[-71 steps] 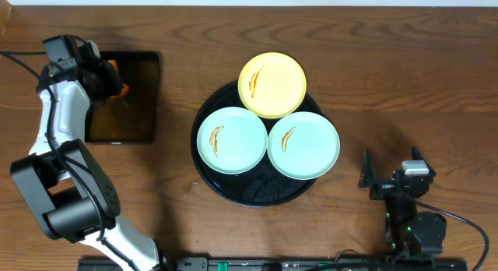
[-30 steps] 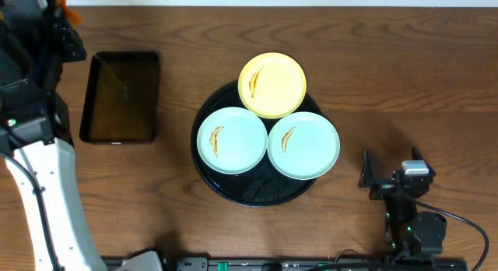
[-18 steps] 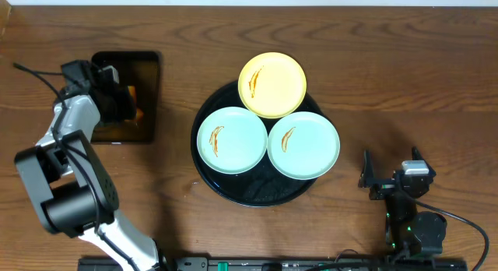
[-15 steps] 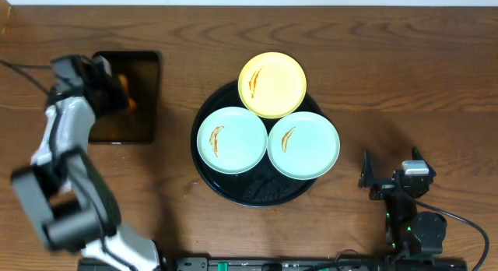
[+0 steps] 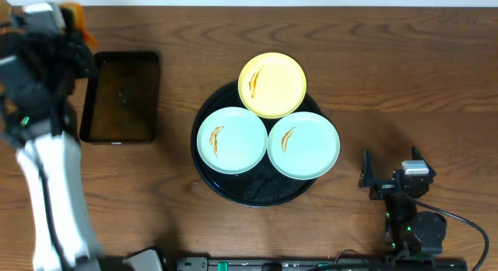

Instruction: Clean dirty plates on tray and stack at the side

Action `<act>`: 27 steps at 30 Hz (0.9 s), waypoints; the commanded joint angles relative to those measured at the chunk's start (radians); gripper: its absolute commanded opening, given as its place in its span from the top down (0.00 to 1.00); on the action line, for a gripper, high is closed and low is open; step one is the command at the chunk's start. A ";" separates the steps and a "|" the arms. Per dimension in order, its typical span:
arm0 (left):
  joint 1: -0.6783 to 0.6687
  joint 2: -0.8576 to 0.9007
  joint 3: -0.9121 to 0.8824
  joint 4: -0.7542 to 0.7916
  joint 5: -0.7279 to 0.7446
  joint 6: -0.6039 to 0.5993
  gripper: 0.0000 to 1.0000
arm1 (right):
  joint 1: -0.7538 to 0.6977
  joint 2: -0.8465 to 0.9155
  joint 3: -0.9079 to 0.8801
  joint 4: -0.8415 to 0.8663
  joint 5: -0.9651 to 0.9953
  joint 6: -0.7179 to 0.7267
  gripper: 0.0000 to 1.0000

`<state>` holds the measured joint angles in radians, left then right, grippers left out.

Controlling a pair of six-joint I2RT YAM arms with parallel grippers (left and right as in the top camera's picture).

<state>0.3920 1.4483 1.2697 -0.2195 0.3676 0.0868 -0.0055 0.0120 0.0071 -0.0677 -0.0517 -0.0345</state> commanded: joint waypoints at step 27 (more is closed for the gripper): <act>-0.004 0.185 -0.123 -0.009 -0.149 0.059 0.92 | -0.008 -0.003 -0.002 -0.004 0.002 -0.008 0.01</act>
<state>0.3820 1.5414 1.1870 -0.1982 0.2707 0.1112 -0.0055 0.0120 0.0071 -0.0673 -0.0517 -0.0345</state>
